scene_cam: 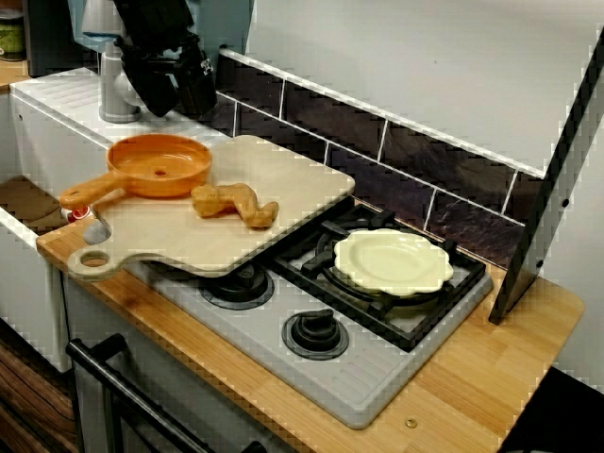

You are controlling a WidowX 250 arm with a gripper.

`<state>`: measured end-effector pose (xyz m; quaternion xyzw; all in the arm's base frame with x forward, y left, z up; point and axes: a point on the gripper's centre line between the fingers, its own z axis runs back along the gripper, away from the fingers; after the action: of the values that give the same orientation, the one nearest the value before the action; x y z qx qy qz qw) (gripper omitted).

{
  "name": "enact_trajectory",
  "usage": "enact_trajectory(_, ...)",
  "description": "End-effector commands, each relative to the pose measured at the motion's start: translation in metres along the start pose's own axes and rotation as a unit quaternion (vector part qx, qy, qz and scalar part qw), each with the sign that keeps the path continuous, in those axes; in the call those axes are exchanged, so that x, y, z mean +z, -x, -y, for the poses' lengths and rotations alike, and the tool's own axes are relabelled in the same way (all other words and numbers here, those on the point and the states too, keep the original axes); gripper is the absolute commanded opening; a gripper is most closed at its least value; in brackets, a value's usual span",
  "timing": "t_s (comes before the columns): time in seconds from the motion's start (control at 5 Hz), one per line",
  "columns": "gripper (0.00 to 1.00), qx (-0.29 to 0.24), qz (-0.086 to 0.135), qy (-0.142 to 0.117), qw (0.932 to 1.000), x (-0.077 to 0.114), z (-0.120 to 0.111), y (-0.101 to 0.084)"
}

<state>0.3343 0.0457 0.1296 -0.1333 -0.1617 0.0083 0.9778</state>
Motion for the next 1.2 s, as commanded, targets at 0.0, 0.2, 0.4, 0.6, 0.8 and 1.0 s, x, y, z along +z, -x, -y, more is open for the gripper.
enact_trajectory(0.0,1.0,0.0,0.0,0.0,1.0,0.0,0.0,0.0)
enact_trajectory(0.2,1.0,-0.016,-0.001,0.012,0.9998,0.007,0.011,-0.009)
enact_trajectory(0.4,1.0,-0.039,0.001,0.028,0.9989,0.014,0.023,-0.015)
enact_trajectory(0.6,1.0,-0.065,-0.003,0.038,0.9972,0.016,0.036,-0.01)
enact_trajectory(0.8,1.0,-0.119,-0.007,0.044,0.992,0.011,0.042,-0.002)
enact_trajectory(1.0,1.0,-0.191,-0.012,0.055,0.98,0.007,0.047,0.006)
